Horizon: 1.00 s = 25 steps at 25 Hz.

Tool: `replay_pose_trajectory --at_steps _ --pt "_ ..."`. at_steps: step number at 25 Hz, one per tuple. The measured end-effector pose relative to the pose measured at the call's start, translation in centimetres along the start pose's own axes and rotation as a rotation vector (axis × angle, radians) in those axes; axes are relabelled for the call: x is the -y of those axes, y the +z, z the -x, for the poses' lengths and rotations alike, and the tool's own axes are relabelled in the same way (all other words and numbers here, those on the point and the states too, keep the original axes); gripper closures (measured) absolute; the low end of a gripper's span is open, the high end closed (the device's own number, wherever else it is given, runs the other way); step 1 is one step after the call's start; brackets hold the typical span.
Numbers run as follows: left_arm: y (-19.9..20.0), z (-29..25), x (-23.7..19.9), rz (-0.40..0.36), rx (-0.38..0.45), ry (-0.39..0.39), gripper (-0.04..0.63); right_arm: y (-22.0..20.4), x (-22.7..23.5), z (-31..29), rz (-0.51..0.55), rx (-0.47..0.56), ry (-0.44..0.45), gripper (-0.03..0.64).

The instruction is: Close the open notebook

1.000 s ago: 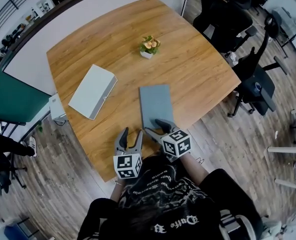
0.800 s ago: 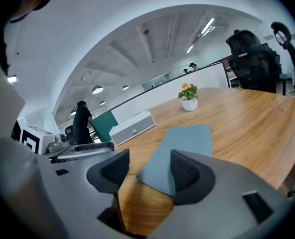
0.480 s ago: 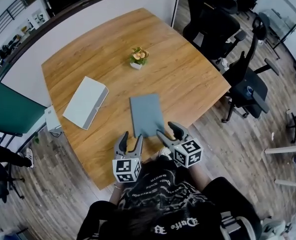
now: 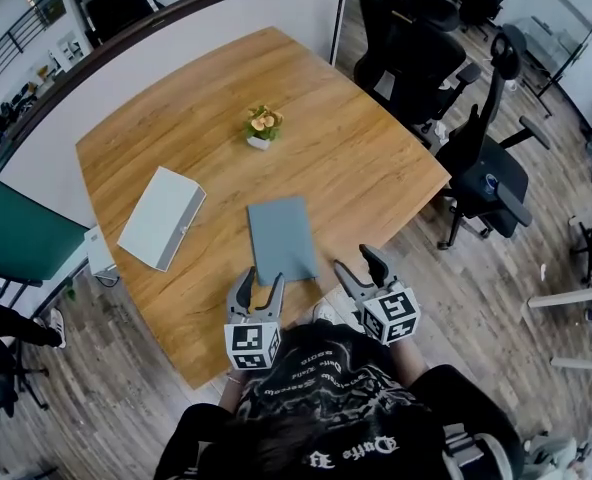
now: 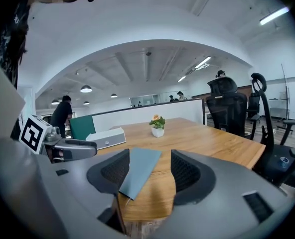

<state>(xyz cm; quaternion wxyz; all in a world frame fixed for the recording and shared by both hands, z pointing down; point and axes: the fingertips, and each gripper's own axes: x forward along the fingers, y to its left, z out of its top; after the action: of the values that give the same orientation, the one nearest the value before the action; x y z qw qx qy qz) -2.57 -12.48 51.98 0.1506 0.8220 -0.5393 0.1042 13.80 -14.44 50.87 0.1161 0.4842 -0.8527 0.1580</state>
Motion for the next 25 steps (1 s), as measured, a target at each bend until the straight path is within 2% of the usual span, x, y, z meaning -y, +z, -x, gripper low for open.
replay_pose_trajectory --at_steps 5,12,14,18,21,25 --pt "0.3 -0.4 1.0 -0.022 0.006 -0.042 0.342 0.3 1.1 0.2 0.042 0.015 -0.038 0.368" --pt "0.6 -0.6 1.5 -0.033 0.013 -0.089 0.405 0.4 0.4 -0.4 0.098 0.013 -0.043 0.507" --pt "0.7 -0.7 1.5 -0.032 0.018 -0.089 0.435 0.3 0.3 -0.5 0.113 0.009 -0.043 0.542" --pt "1.2 -0.2 1.7 -0.044 0.054 -0.096 0.537 0.0 0.3 -0.4 0.119 -0.001 -0.047 0.609" --pt "1.5 0.0 2.0 -0.042 0.065 -0.118 0.569 0.6 0.0 -0.3 0.100 0.024 -0.032 0.609" --pt "1.4 -0.2 2.1 -0.041 0.054 -0.126 0.572 1.1 0.2 -0.2 0.108 0.032 -0.046 0.611"
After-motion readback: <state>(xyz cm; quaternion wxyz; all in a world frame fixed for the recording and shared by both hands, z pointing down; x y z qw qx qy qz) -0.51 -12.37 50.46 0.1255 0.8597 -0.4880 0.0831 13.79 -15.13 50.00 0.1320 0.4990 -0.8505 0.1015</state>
